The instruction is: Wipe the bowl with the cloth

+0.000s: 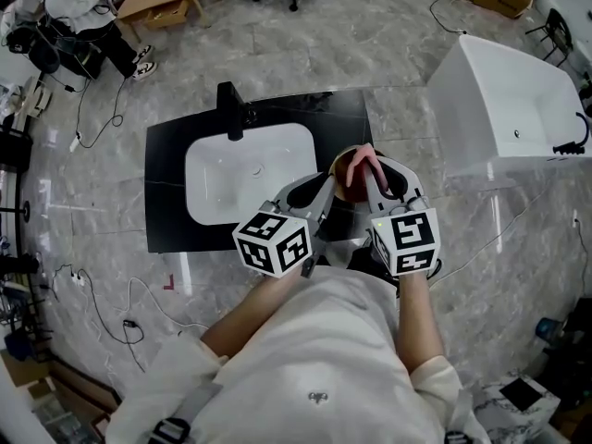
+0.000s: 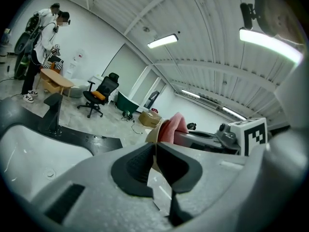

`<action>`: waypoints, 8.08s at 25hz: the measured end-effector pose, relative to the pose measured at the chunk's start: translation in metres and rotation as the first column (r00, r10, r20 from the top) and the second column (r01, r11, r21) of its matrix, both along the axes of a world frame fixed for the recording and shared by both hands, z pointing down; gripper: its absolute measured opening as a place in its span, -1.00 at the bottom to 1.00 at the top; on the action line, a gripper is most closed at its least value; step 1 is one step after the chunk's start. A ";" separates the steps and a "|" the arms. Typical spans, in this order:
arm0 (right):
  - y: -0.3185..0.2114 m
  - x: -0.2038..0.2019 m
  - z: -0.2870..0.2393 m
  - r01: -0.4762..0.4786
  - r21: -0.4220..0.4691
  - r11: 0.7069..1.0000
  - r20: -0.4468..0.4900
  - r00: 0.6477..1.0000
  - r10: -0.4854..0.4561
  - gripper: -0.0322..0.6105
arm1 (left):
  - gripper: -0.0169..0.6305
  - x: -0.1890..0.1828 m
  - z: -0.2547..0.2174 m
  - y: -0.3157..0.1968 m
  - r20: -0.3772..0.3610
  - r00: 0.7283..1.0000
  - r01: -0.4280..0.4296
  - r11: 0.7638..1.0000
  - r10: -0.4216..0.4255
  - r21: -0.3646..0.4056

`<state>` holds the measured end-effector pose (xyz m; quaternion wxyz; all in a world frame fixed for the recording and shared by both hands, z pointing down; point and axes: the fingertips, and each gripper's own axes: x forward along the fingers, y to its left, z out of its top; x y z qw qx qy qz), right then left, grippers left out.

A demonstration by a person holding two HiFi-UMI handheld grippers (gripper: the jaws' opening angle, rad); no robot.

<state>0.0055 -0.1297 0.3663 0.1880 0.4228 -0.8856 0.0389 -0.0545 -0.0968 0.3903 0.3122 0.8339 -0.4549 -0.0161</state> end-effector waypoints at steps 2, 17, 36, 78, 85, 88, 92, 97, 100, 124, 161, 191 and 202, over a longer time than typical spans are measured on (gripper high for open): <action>-0.002 -0.001 0.003 -0.002 -0.010 1.000 -0.006 1.000 0.002 -0.85 | -0.87 0.005 0.000 0.002 0.009 1.000 -0.019 1.000 0.019 0.008; 0.003 -0.011 0.012 0.096 -0.083 0.992 0.043 0.995 -0.093 -0.85 | -0.87 0.033 -0.006 0.001 0.077 0.983 -0.170 0.983 0.165 0.068; 0.043 -0.024 0.050 0.292 -0.152 0.944 -0.197 0.927 -0.319 -0.85 | -0.87 0.025 -0.001 0.006 -0.066 0.988 -0.138 0.990 0.140 0.031; 0.010 -0.018 0.028 0.408 0.236 0.882 -0.761 0.642 -0.093 -0.85 | -0.87 0.033 -0.013 0.003 -0.118 0.973 -0.189 0.979 0.196 0.072; 0.020 -0.013 0.046 0.440 0.155 0.885 -0.789 0.594 -0.157 -0.85 | -0.87 0.032 -0.011 0.001 -0.148 0.971 -0.184 0.982 0.189 0.050; 0.020 -0.007 0.054 0.441 0.134 0.888 -0.809 0.566 -0.158 -0.85 | -0.87 0.032 -0.012 0.001 -0.146 0.970 -0.186 0.981 0.192 0.055; 0.013 0.003 0.056 0.423 0.144 0.894 -0.838 0.533 -0.118 -0.85 | -0.87 0.033 -0.011 -0.001 -0.149 0.969 -0.189 0.981 0.195 0.055; 0.000 0.018 0.044 0.369 0.210 0.905 -0.855 0.519 -0.013 -0.85 | -0.87 0.040 -0.011 0.004 -0.140 0.969 -0.200 0.978 0.205 0.052; -0.001 0.017 0.041 0.357 0.229 0.906 -0.849 0.528 0.007 -0.85 | -0.87 0.039 -0.011 0.005 -0.142 0.969 -0.199 0.979 0.205 0.055; 0.053 -0.013 0.074 0.453 -0.133 0.882 -0.687 0.599 -0.412 -0.85 | -0.91 0.019 0.009 -0.009 -0.166 0.979 -0.117 0.993 0.116 0.000; 0.033 0.143 0.042 -0.239 -0.161 0.958 -0.013 0.971 0.241 -0.85 | -0.91 -0.015 0.185 -0.059 -0.115 0.988 0.049 0.926 -0.099 -0.375; 0.042 0.153 0.041 -0.268 -0.178 0.947 -0.068 0.963 0.260 -0.85 | -0.40 -0.015 0.239 -0.062 -0.122 0.974 0.107 0.867 -0.189 -0.487; 0.046 0.141 0.040 -0.251 -0.181 0.951 -0.069 0.968 0.242 -0.85 | -0.12 -0.027 0.165 -0.038 -0.245 0.965 0.023 0.961 -0.093 -0.277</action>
